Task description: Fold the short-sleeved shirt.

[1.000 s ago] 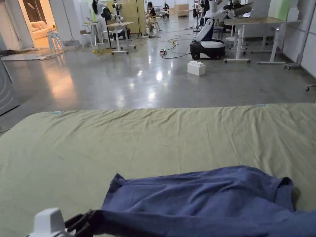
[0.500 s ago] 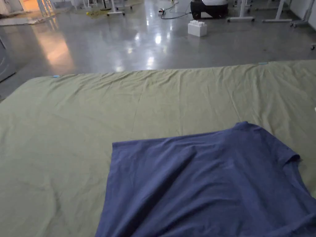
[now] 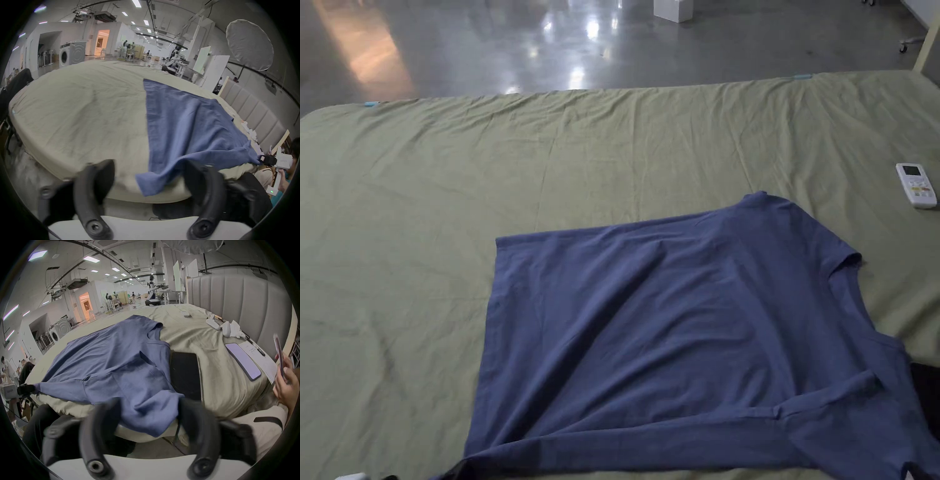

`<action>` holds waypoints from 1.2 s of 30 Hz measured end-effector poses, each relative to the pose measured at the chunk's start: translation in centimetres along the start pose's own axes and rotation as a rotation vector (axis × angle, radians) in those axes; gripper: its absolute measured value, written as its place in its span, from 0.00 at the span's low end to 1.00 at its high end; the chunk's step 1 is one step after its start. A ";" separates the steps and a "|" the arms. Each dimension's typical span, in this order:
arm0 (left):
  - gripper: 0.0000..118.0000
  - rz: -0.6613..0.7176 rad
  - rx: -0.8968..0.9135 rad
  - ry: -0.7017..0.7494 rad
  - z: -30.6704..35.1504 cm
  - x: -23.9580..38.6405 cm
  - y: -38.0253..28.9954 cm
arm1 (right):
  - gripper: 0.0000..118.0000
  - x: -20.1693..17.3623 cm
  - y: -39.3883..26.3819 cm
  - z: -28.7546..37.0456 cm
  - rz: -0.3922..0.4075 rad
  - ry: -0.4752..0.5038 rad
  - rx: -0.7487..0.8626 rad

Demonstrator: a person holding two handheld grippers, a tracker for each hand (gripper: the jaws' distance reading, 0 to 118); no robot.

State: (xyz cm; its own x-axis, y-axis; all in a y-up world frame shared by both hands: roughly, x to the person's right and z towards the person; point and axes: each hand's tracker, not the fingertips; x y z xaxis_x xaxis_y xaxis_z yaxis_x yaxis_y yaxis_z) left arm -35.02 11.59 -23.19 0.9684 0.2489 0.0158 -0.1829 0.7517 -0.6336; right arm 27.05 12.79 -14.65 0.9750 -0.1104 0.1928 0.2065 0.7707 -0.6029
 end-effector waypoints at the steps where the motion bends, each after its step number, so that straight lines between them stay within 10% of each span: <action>1: 0.83 0.004 0.012 0.011 1.0 -0.1 0.4 | 0.74 0.2 0.2 0.6 -0.010 -0.011 0.012; 13: 0.82 -0.188 0.403 0.044 12.5 8.6 7.1 | 0.73 -5.3 6.8 9.9 0.006 0.006 0.360; 16: 0.68 -0.278 0.508 0.062 13.9 11.0 7.2 | 0.72 -6.2 7.7 10.2 0.055 0.031 0.390; 21: 0.23 -0.313 0.510 0.037 14.8 13.3 7.7 | 0.29 -8.0 8.5 11.0 0.172 0.055 0.406; 25: 0.05 -0.339 0.494 0.005 15.1 14.0 7.6 | 0.11 -8.7 8.6 10.8 0.183 0.065 0.356; 36: 0.00 -0.187 0.357 -0.002 13.2 11.1 7.7 | 0.00 -8.8 7.7 9.6 0.173 0.107 0.336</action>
State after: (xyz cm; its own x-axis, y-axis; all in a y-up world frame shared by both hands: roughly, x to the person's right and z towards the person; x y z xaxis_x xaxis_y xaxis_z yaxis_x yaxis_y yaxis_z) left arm -27.95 28.20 -17.67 0.9902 0.0886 0.1076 -0.0511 0.9490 -0.3111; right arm 19.30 25.76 -13.58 0.9998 -0.0116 0.0182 0.0169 0.9443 -0.3287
